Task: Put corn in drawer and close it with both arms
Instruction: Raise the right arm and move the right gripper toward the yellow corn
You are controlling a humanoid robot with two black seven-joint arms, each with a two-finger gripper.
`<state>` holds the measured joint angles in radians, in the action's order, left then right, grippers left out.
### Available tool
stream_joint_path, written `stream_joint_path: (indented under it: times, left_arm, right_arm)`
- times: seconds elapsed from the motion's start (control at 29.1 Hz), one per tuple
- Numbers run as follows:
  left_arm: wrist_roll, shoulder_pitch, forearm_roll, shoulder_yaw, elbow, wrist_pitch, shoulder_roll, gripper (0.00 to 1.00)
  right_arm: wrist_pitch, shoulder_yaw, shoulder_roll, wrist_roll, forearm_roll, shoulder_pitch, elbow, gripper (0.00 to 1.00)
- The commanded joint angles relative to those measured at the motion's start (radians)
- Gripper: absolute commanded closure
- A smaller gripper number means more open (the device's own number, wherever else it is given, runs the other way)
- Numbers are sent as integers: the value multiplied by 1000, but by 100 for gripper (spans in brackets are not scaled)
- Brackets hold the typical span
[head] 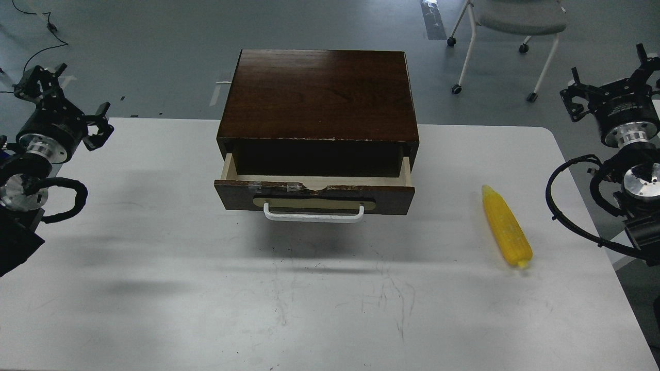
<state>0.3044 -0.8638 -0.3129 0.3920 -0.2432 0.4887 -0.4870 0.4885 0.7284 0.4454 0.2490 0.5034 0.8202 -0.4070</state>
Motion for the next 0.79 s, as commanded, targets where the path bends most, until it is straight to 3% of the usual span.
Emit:
stream_joint_path:
  times: [0.0, 0.28, 0.55, 0.76]
  left_arm:
    - [2, 0, 0, 2, -1, 0, 8, 1]
    - [9, -1, -6, 16, 1, 0, 16, 1]
    - [36, -1, -11, 18, -1, 0, 14, 1]
    - [36, -1, -12, 21, -2, 0, 8, 1]
  right_arm:
    - [0, -3, 4, 1, 0, 1, 5, 0]
    - [0, -52, 25, 6, -5, 13, 1, 0]
    - [0, -341, 229, 10, -216, 235, -13, 0]
    - [0, -602, 269, 12, -445, 402, -26, 0]
